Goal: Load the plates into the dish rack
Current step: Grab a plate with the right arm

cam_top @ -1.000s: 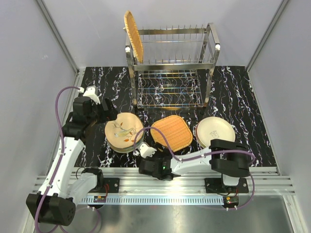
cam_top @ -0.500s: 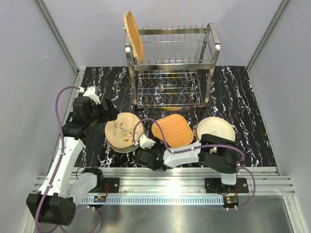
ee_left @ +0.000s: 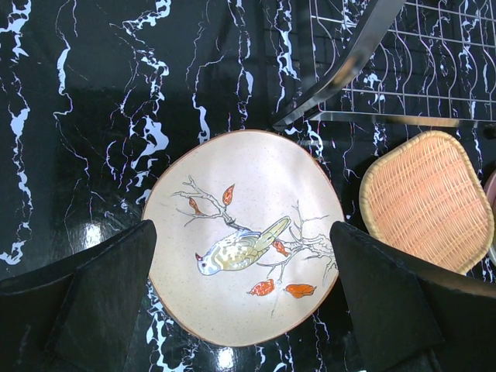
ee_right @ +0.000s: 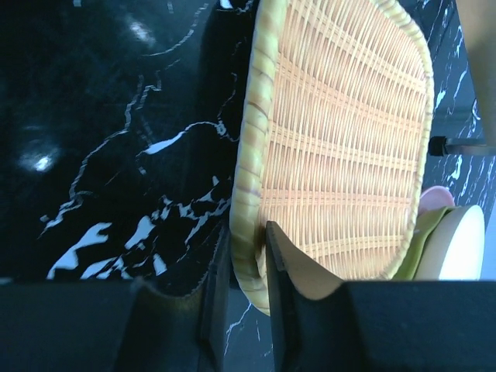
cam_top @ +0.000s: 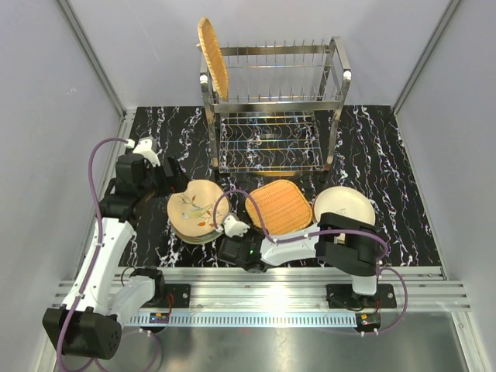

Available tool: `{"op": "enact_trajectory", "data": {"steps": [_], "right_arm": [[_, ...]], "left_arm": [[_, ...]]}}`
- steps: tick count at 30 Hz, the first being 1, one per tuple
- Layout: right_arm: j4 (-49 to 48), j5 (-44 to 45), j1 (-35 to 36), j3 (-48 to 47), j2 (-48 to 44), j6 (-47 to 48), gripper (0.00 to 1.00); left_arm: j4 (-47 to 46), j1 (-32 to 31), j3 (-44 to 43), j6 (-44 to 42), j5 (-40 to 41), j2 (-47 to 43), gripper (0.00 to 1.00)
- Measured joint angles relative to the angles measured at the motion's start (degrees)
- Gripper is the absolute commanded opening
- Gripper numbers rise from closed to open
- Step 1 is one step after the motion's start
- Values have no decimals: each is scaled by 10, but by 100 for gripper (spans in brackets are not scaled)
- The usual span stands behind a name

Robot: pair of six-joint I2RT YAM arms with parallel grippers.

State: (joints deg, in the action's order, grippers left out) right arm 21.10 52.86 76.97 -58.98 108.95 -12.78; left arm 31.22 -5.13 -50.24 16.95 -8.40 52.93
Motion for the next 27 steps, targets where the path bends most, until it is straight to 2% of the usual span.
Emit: {"op": "enact_trajectory", "data": {"steps": [6,14,18,27], "right_arm": [[28,-23,18,-21,-24,1,9],[30,-97,19,-24,-159,-8,7],[30,-131,19,-24,-212,-17,2],[23,-196,17,15,-303,-19,0]], "left_arm": [[0,0,0,0,-3,0,99],[0,2,0,0,-4,0,99],[0,2,0,0,-9,0,99],[-16,2,0,0,-83,-1,99]]}}
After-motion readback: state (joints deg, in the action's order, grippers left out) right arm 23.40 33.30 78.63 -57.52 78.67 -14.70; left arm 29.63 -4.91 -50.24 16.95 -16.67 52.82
